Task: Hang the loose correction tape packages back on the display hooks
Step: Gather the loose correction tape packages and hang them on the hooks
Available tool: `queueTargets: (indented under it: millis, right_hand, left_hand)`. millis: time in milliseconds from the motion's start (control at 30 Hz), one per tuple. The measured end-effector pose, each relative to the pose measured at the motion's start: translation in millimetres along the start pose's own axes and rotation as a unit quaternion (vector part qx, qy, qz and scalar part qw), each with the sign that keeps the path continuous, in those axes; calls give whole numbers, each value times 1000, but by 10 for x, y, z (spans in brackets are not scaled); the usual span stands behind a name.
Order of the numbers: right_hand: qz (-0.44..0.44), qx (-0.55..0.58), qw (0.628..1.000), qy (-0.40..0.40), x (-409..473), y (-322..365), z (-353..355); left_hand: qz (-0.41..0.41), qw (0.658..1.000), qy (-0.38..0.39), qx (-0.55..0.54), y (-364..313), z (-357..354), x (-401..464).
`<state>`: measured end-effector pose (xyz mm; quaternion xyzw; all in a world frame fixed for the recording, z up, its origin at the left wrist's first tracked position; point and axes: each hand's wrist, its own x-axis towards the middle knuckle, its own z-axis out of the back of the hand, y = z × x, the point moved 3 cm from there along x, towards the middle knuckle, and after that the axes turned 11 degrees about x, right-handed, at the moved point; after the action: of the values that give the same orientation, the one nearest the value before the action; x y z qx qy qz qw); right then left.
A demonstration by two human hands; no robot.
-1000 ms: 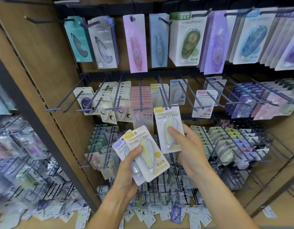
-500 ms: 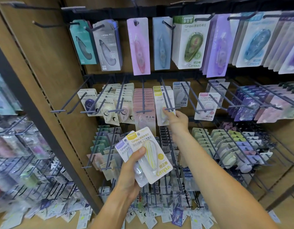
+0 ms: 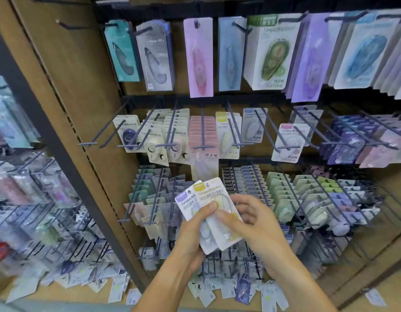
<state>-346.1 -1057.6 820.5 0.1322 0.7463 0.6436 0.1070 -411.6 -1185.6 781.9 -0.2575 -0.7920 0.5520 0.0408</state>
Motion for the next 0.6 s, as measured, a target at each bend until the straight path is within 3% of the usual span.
queueTargets:
  millis: [333, 600]
  right_hand:
    - [17, 78, 997, -26, -8, -169, 138]
    - [97, 134, 984, -72, 225, 76, 127]
  left_hand:
    - [24, 999, -17, -19, 87, 19, -6]
    - [45, 997, -8, -56, 25, 69, -116]
